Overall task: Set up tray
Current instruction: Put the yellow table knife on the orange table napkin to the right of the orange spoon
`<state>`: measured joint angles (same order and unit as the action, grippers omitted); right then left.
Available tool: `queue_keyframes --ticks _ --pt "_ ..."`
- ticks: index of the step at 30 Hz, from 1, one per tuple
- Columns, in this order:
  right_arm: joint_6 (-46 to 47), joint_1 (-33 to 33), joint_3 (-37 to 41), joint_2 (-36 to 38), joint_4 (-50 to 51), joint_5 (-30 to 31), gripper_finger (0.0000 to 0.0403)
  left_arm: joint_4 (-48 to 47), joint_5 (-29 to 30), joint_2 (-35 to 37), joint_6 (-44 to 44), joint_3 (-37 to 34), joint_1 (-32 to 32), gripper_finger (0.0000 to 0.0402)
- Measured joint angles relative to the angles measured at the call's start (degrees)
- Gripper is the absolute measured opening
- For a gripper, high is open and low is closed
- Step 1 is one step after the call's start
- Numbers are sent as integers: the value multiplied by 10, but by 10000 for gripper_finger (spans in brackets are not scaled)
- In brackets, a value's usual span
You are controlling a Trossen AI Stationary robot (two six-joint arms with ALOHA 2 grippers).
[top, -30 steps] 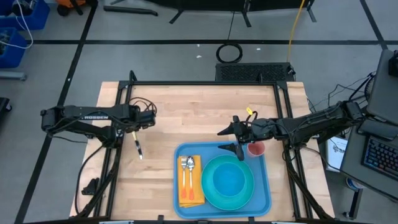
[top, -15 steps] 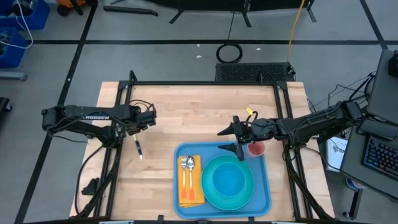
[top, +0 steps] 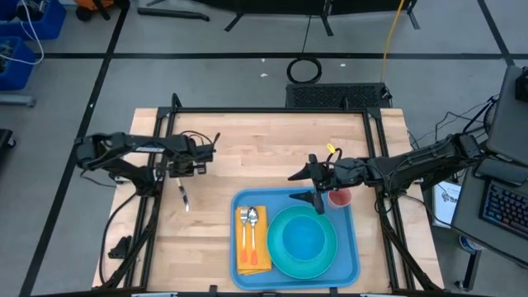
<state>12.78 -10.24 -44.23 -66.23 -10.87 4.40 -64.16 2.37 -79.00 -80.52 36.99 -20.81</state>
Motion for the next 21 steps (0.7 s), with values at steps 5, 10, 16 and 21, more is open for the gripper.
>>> queue_keyframes --ticks 5,10,16,21 --pt "-2 0 0 0 0 0 263 3 0 -2 29 1 -34 102" --pt "-7 0 0 0 0 0 263 4 -12 -2 38 1 -61 101" --pt "-15 0 0 0 0 0 263 -3 -7 -2 53 12 -76 59" --pt "-15 0 0 0 0 0 263 -22 19 -2 96 21 -72 9"
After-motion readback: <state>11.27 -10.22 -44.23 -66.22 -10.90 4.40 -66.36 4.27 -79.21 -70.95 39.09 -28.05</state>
